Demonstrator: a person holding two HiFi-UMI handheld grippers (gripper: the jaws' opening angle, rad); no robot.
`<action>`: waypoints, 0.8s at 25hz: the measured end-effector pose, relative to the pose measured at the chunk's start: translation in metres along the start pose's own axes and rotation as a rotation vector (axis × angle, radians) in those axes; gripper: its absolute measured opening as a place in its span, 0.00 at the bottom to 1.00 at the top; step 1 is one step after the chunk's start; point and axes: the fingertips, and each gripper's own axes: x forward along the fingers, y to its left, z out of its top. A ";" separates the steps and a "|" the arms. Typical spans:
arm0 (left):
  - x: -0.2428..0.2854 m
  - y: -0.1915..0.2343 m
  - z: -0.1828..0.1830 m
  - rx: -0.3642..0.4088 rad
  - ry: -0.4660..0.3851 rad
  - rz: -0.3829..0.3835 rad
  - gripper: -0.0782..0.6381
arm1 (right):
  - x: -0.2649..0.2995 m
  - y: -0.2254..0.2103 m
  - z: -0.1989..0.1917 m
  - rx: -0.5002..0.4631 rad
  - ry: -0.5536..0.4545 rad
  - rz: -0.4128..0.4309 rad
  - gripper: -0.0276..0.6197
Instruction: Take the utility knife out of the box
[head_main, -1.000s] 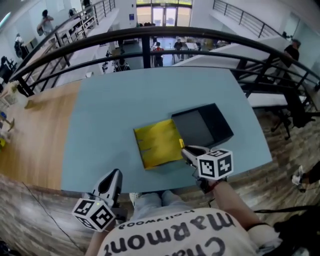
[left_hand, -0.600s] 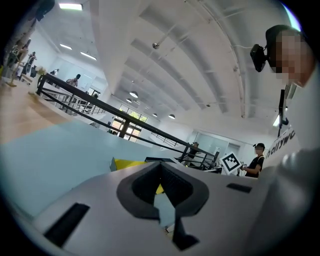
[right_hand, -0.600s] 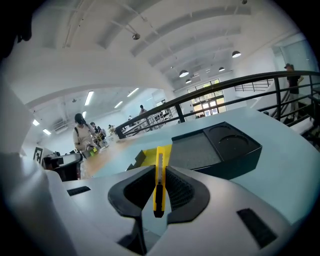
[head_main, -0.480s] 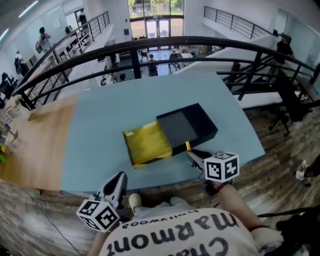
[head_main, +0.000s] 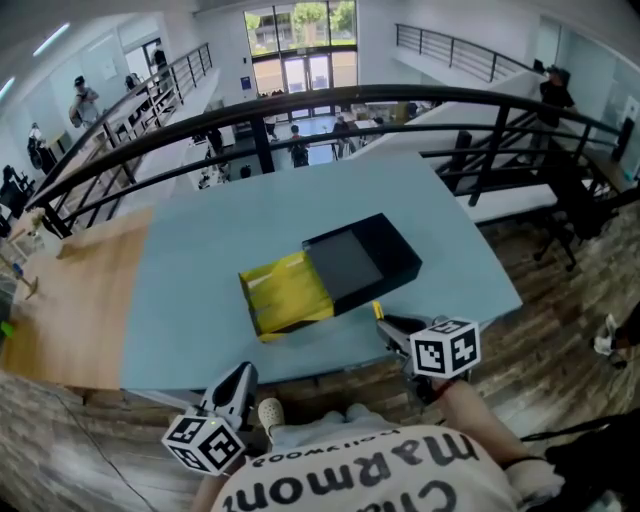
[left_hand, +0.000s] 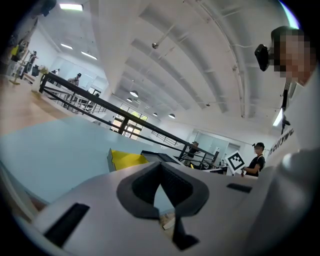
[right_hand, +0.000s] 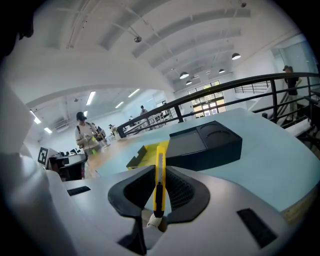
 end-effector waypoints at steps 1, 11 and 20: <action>0.000 0.001 -0.002 -0.005 -0.002 0.002 0.11 | 0.000 0.002 -0.001 -0.007 0.002 0.006 0.17; -0.012 -0.003 -0.017 -0.018 0.016 0.054 0.11 | 0.008 0.011 -0.002 -0.038 0.027 0.068 0.17; -0.029 0.013 -0.025 -0.041 0.012 0.125 0.11 | 0.022 0.022 -0.015 -0.026 0.058 0.104 0.17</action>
